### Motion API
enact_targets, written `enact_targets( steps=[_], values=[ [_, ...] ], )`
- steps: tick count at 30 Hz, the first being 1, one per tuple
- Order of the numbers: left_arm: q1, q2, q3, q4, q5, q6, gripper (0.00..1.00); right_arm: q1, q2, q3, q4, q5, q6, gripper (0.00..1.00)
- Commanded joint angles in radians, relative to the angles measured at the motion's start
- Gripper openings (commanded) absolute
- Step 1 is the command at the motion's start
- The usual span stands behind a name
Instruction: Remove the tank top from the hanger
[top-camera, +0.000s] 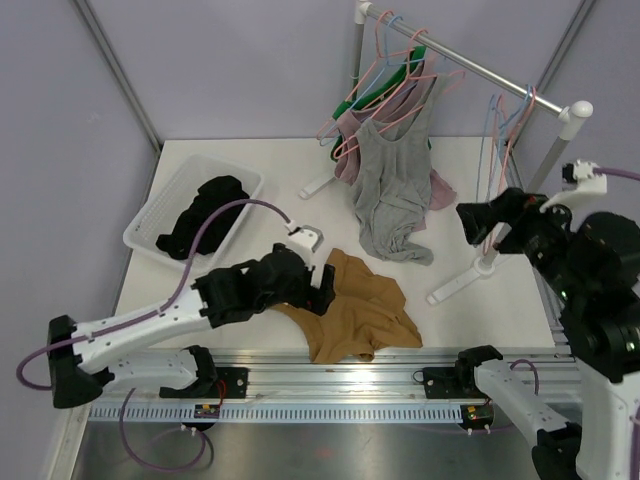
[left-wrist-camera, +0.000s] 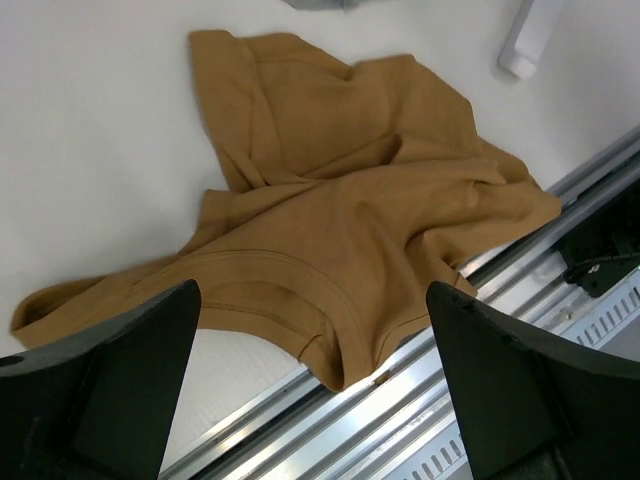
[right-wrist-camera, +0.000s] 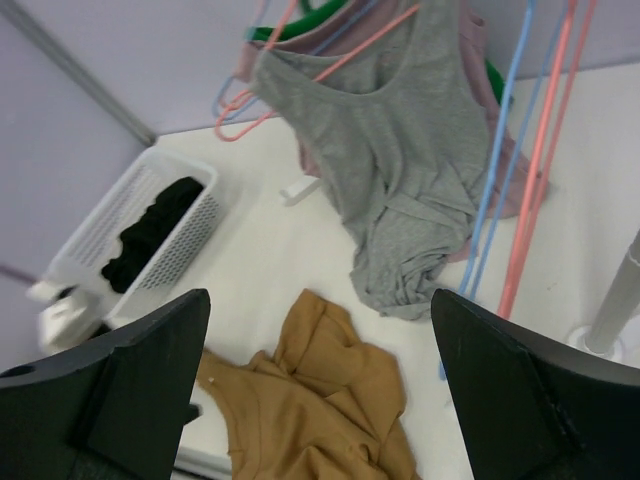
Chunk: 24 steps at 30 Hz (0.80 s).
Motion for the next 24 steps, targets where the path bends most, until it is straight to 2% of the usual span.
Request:
enact_targets(
  steps=[1,5,10,14,17,18,22,23,24],
  values=[
    [-0.076,0.125,0.065,0.102,-0.056,-0.015,0.99,-0.004,-0.132,-0.041,0.031,-0.193,-0.032,1.0],
    [-0.116,0.291,0.108,0.138,-0.052,-0.01,0.99,-0.004,-0.244,-0.125,0.089,-0.289,-0.02,0.99],
    [-0.126,0.477,0.153,0.189,-0.047,-0.006,0.99,-0.004,-0.31,-0.168,0.07,-0.404,-0.025,0.99],
    [-0.126,0.641,0.188,0.214,-0.073,-0.004,0.99,-0.004,-0.344,-0.188,0.068,-0.439,-0.028,1.0],
    [-0.126,0.704,0.2,0.223,-0.093,-0.015,0.99,-0.004,-0.355,-0.188,0.053,-0.439,-0.034,1.0],
    [-0.126,0.741,0.202,0.228,-0.092,-0.016,0.96,-0.004,-0.358,-0.187,0.047,-0.439,-0.035,1.0],
    [-0.124,0.807,0.202,0.231,-0.084,-0.038,0.74,-0.005,-0.365,-0.19,0.048,-0.456,-0.038,0.99],
    [-0.126,0.812,0.199,0.232,-0.081,-0.039,0.55,-0.004,-0.367,-0.19,0.048,-0.458,-0.04,1.0],
    [-0.126,0.816,0.194,0.234,-0.081,-0.042,0.41,-0.002,-0.365,-0.188,0.047,-0.458,-0.042,0.99]
  ],
)
